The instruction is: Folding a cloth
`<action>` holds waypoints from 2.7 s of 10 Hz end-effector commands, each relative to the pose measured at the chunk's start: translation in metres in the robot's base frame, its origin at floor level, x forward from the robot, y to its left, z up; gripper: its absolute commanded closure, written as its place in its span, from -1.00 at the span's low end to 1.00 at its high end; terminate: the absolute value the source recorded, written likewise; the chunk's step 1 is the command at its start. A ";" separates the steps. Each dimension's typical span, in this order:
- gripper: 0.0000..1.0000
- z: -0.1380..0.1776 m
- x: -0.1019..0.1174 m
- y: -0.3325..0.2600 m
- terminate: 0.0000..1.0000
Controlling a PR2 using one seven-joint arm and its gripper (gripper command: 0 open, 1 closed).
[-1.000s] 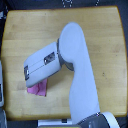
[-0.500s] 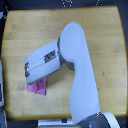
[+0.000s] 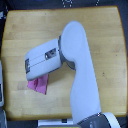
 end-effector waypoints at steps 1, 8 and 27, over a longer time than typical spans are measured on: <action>-1.00 0.032 0.008 -0.004 -1.00; -1.00 0.133 0.060 -0.013 -1.00; -1.00 0.180 0.166 -0.339 -1.00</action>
